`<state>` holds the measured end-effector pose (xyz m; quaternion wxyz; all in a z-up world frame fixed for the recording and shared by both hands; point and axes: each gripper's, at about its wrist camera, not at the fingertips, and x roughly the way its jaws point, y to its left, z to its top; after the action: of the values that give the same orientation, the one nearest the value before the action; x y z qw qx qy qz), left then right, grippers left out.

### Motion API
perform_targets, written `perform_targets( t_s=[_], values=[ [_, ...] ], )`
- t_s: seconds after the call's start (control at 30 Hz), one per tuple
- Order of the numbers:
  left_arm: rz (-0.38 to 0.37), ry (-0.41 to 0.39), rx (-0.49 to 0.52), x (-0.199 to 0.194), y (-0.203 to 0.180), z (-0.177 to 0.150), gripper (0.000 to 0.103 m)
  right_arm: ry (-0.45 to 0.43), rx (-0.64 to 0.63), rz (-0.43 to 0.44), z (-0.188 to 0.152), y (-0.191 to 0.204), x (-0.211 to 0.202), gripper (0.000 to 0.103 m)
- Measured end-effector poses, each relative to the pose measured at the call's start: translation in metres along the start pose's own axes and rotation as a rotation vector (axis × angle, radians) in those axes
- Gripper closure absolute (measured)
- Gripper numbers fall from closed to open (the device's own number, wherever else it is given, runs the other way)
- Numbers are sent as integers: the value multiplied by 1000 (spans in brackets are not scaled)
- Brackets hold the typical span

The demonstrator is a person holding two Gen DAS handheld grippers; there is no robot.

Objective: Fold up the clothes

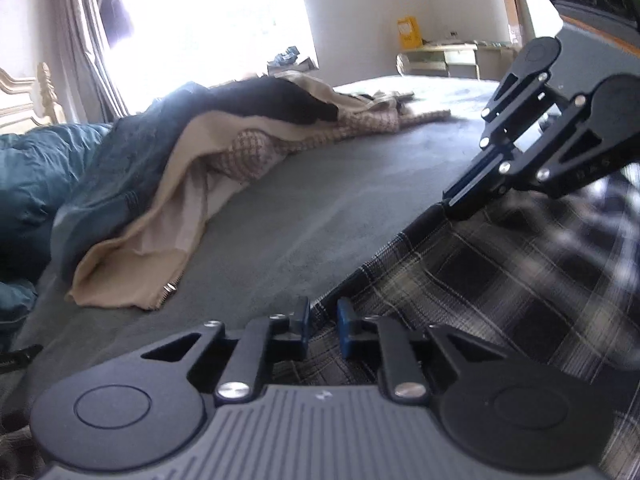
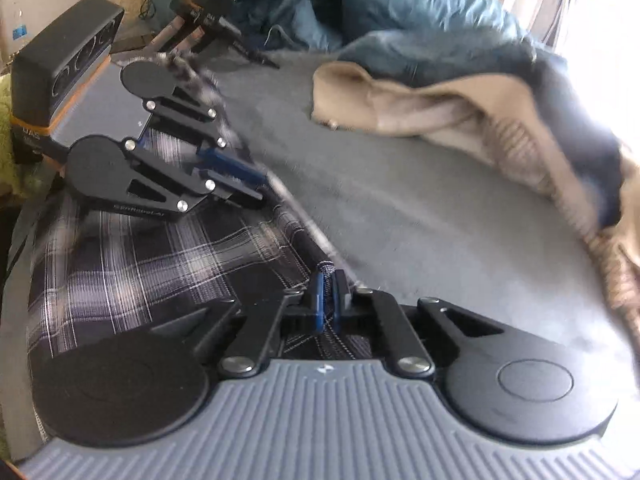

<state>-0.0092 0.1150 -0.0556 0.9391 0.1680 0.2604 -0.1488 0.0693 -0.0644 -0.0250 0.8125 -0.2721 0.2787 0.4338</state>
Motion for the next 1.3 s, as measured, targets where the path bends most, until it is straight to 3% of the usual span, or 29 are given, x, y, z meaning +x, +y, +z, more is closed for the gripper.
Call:
perform_targets(
  t_s=[0.33, 0.43, 0.47, 0.5, 0.67, 0.77, 0.93, 1.0, 1.1, 1.17, 1.3],
  values=[
    [64, 48, 0, 25, 1, -6, 93, 2, 7, -79, -23, -5, 43, 99],
    [81, 56, 24, 26, -3, -6, 92, -19, 154, -90, -30, -21, 43, 94],
    [86, 58, 33, 26, -4, -6, 92, -35, 251, -78, -31, -34, 37, 82],
    [92, 62, 43, 27, -6, -6, 92, -48, 358, -75, -34, -49, 31, 77],
    [128, 84, 78, 29, -11, -3, 86, -142, 783, -236, -74, -127, -43, 75],
    [132, 100, 25, 25, -3, 4, 80, -194, 902, -324, -110, -146, -112, 74],
    [148, 75, -80, 7, 4, 25, 79, -228, 987, -488, -180, -141, -216, 74],
    [114, 51, -94, 1, -5, 37, 78, -214, 1021, -556, -208, -135, -243, 74],
    [5, 38, -110, 4, -31, 57, 75, -204, 1086, -615, -248, -132, -272, 74],
    [-55, 37, -121, 12, -50, 66, 73, -181, 1143, -641, -269, -136, -281, 74],
    [-128, 62, -122, 40, -87, 73, 73, -132, 1136, -657, -296, -151, -280, 68]
  ],
)
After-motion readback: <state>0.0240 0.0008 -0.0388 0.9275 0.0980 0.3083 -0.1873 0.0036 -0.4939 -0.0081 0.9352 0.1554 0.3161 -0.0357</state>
